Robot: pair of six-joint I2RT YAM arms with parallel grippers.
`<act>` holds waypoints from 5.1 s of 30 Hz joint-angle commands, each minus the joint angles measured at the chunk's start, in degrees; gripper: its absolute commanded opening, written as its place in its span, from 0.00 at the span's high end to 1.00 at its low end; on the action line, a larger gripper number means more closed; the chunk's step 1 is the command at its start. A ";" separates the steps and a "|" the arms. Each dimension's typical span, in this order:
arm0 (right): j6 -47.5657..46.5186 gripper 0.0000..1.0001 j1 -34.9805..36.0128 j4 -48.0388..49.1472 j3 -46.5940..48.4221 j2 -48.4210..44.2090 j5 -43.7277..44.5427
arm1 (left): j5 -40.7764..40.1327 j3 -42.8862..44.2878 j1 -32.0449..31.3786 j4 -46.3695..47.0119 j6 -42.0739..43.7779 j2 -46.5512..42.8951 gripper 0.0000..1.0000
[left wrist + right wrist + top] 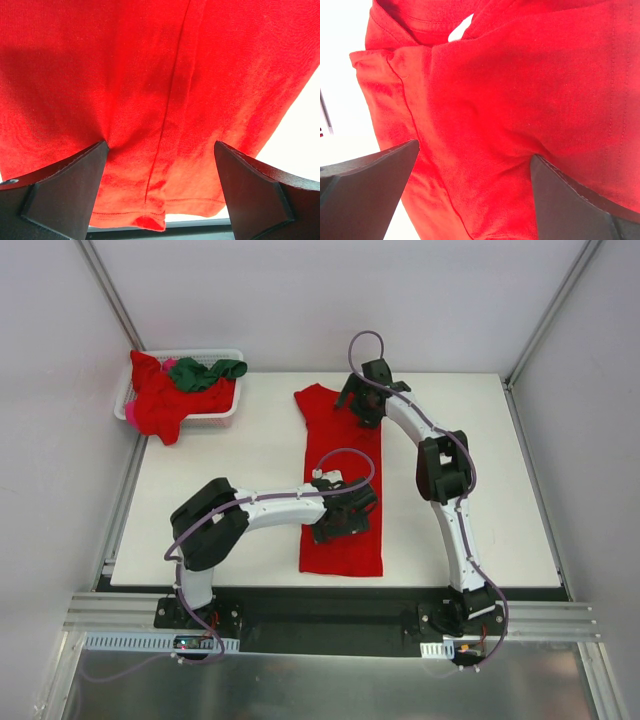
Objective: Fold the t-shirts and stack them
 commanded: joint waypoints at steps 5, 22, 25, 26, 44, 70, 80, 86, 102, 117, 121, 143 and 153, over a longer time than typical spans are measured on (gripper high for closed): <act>-0.61 0.00 -0.47 0.17 -1.41 0.10 1.79 | -0.73 0.59 -0.68 -7.45 0.97 1.41 0.10; -2.80 0.00 -1.44 0.53 -5.99 -1.22 2.84 | -1.43 0.33 -0.68 -8.68 4.84 2.29 0.09; -3.42 0.00 -1.52 0.44 -5.55 -1.49 3.10 | -1.43 0.77 -0.59 -8.68 5.37 2.91 0.09; -3.59 0.00 -1.61 0.35 -5.46 -1.57 3.10 | -1.35 0.77 -0.51 -8.50 5.37 2.91 0.09; -9.74 0.00 -7.14 -1.50 -5.58 -32.74 -17.35 | -8.03 11.08 7.12 -20.54 18.46 -24.64 0.03; -3.89 0.28 2.07 -3.20 -99.84 -78.91 -26.78 | 45.68 -39.84 32.91 14.69 22.51 -35.52 0.29; 0.00 0.38 5.33 5.35 -102.40 -75.23 -20.36 | 37.24 -41.77 28.59 14.79 20.13 -32.33 0.41; 1.68 0.49 5.68 8.08 -102.84 -74.17 -18.60 | 34.87 -41.42 25.69 14.70 20.67 -28.91 0.51; 0.54 0.60 9.46 9.14 -104.78 -68.99 -20.80 | 31.00 -40.72 23.22 15.32 18.81 -26.44 0.73; -0.78 0.99 10.60 4.14 -103.55 -68.28 -15.97 | 30.29 -39.75 21.64 15.58 18.46 -26.62 1.00; -1.66 0.99 10.52 1.06 -101.09 -70.47 -16.14 | 31.00 -38.87 21.47 14.44 17.86 -29.16 1.00; -12.82 0.99 -1.52 -8.00 -68.49 -64.81 -18.60 | 27.83 -6.19 31.66 4.86 31.20 -23.56 1.00; -16.25 0.99 -7.41 -2.46 -51.27 -45.27 -20.54 | 26.34 11.66 37.28 4.24 36.22 -5.10 1.00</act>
